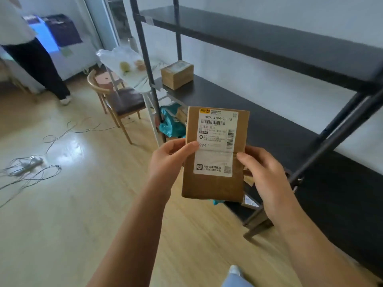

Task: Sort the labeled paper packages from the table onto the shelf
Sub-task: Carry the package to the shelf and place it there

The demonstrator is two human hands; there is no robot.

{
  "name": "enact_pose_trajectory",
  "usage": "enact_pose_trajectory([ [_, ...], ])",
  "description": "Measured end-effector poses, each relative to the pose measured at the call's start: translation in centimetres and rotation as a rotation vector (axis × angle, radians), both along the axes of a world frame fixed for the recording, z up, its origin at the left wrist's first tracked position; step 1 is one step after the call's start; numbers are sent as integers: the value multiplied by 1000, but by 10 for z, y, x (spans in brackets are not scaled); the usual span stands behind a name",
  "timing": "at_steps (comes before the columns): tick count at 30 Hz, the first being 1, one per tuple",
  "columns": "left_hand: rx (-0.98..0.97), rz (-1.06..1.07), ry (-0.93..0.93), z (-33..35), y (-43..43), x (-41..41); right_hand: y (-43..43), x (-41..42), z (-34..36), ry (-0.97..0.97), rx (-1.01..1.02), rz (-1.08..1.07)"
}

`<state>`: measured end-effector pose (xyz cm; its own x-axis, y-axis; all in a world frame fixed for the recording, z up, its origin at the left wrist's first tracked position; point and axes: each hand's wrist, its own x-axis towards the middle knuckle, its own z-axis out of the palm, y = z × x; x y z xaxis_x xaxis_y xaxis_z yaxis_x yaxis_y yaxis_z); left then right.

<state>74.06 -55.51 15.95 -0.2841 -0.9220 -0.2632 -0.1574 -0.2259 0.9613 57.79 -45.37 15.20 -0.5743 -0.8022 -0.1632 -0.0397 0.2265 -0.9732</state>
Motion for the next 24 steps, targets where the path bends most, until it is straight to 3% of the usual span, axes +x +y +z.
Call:
enact_pose_trajectory([
  [13,27,225,22,-17,-172,66,-210,59,-15,-24,-3,142],
  [24,3,246,-10,-13,-334,102,-388,89,-4,-15,-8,153],
])
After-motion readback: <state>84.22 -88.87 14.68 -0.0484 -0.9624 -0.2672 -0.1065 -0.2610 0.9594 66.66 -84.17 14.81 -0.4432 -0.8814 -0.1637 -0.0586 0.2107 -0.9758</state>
